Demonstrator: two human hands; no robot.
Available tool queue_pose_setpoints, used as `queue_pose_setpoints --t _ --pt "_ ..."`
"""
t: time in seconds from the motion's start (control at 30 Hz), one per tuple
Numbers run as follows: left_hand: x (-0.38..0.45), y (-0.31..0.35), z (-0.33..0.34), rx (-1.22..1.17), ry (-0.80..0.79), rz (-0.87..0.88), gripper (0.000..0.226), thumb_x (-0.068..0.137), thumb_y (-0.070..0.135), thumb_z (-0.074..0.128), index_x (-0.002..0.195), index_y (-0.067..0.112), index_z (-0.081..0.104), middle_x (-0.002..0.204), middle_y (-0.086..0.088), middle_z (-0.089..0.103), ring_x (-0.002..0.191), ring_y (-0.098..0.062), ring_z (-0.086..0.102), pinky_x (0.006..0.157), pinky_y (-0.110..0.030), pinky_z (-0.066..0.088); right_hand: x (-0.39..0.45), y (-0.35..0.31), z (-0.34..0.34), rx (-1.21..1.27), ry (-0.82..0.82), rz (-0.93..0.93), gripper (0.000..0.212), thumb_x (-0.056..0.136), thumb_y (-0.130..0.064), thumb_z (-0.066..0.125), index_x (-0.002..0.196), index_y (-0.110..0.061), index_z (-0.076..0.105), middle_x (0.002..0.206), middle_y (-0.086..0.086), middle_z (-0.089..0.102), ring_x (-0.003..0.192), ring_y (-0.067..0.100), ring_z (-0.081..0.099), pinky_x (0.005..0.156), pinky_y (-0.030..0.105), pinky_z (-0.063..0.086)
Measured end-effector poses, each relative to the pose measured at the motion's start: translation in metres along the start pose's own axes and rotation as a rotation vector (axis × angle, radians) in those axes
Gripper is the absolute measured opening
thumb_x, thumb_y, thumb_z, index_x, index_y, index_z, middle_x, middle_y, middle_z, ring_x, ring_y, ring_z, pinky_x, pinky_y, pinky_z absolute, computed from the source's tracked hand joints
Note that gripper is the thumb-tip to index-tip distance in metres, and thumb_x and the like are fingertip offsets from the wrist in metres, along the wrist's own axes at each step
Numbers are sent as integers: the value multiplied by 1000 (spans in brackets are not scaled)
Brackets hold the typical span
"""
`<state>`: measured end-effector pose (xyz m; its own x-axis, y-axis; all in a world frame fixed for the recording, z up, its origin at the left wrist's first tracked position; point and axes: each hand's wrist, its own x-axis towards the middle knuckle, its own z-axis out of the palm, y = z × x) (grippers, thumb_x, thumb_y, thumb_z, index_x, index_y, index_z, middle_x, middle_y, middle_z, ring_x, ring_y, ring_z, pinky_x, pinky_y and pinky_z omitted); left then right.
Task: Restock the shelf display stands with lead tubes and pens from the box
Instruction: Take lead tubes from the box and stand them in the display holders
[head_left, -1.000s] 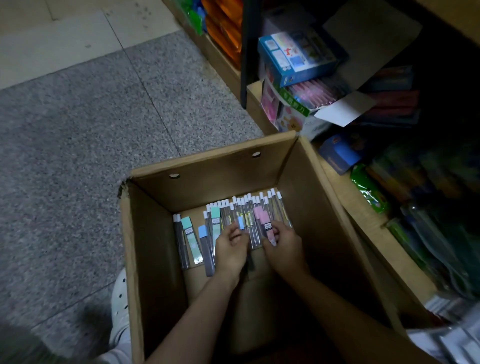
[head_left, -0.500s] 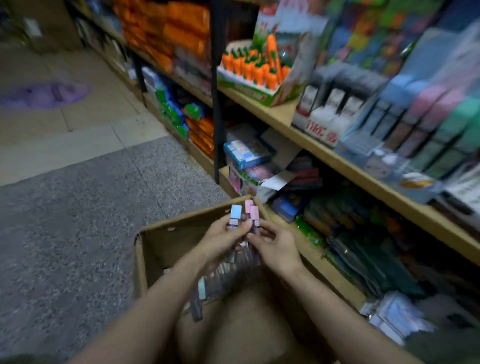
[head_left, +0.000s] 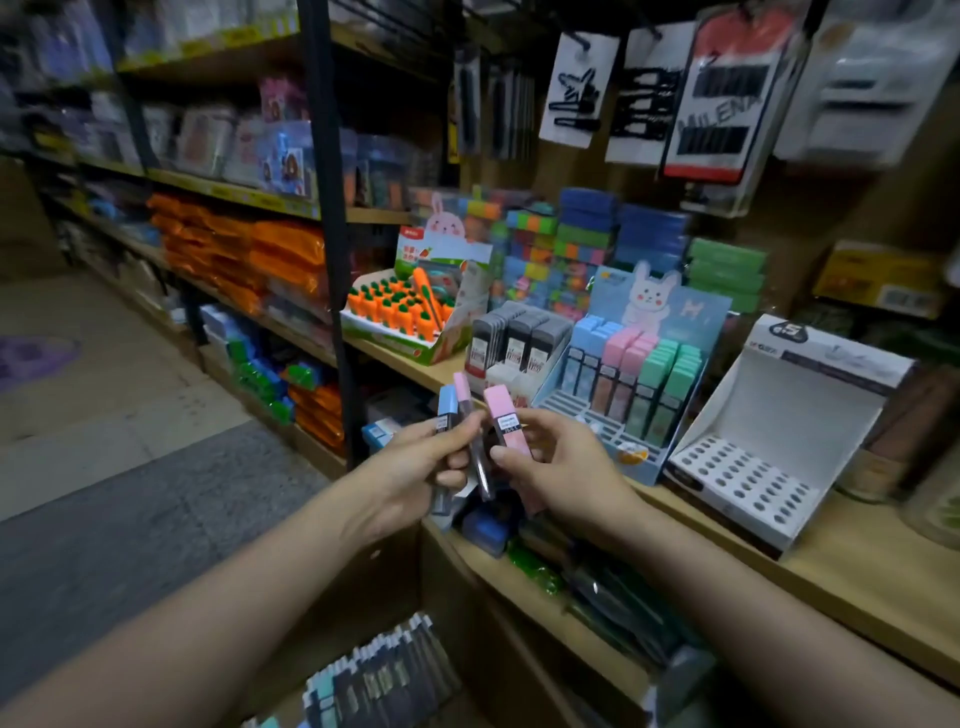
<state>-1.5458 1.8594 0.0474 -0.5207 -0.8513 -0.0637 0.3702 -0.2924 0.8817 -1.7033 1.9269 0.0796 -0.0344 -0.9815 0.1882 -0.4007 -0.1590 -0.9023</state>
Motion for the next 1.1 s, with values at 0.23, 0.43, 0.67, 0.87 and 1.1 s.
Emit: queue_pose_setpoints --t 0.23,0.43,0.67,0.87,1.1 --pt "31 -1 17 41 -47 -56 24 78 27 73 95 11 74 91 -7 72 50 -3 41 36 -13 31 10 3 -32 322 147 229 18 96 -11 58 112 -11 52 83 4 65 58 10 55 47 20 47" --pt "57 5 36 225 -28 -9 38 86 27 67 115 3 60 72 2 64 49 -4 40 38 -15 30 17 8 -59 270 345 156 13 97 -21 57 102 -11 63 82 4 60 68 14 63 57 24 56" --pt "90 4 41 294 -34 16 31 86 29 70 110 8 64 83 -5 51 52 -6 42 40 -17 32 16 15 -88 -307 529 -42 10 84 -28 71 89 -31 63 77 -13 68 72 -4 62 60 16 47" --pt "102 13 31 412 -34 123 30 89 43 63 101 15 62 69 -1 64 44 -8 40 38 -18 27 35 -10 -111 -576 497 -222 36 86 -22 72 110 -38 50 85 -20 59 72 -12 62 55 4 46" --pt "107 24 21 470 -14 186 13 92 32 63 88 20 62 67 0 62 54 -14 48 39 -20 34 68 -18 -117 -967 396 -326 34 81 -23 78 113 -24 66 89 -5 73 75 7 67 77 33 58"
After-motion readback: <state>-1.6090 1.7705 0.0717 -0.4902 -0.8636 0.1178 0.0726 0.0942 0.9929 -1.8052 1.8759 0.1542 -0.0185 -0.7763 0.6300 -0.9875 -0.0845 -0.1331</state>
